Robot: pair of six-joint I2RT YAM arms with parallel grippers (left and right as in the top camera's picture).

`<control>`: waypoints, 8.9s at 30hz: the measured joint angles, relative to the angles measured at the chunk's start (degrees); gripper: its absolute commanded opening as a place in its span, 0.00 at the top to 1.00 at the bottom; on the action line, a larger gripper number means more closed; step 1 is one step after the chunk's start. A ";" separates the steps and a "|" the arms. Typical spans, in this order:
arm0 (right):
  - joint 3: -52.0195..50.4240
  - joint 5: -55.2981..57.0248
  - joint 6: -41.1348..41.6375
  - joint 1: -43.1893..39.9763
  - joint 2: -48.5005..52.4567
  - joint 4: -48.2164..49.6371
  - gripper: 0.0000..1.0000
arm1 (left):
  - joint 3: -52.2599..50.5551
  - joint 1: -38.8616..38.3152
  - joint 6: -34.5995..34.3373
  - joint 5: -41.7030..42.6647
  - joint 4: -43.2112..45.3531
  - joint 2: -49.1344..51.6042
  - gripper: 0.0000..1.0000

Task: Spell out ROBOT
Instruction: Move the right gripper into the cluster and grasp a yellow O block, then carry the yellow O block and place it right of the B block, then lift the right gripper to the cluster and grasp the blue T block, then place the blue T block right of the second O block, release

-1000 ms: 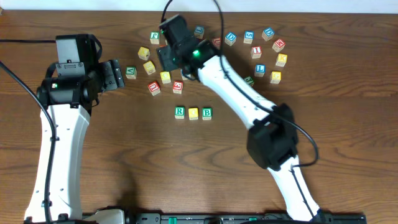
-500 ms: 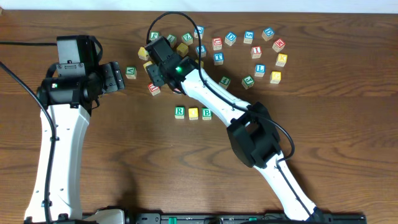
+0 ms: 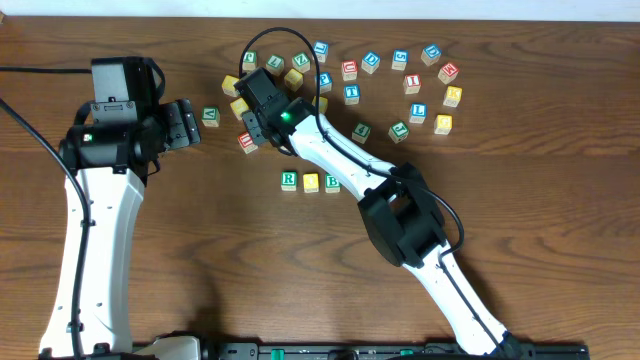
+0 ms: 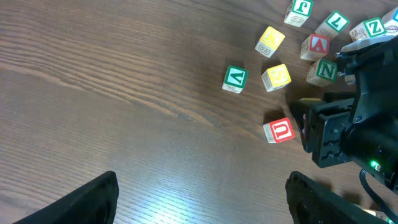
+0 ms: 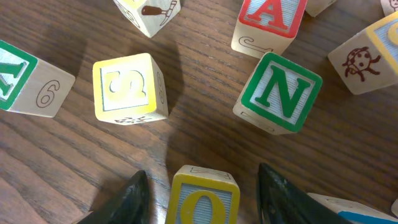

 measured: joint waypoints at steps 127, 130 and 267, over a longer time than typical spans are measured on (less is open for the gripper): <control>-9.14 -3.67 2.49 -19.30 -29.07 -13.73 0.44 | 0.00 0.00 -1.49 -0.02 0.22 0.07 0.15; -8.90 -1.86 2.32 -19.08 -23.69 -10.51 0.43 | 0.00 0.00 -1.49 -0.02 0.26 0.07 0.15; -54.40 -9.18 14.53 -14.16 -37.53 -8.94 0.82 | 0.00 0.00 -1.49 -0.02 0.35 0.07 0.15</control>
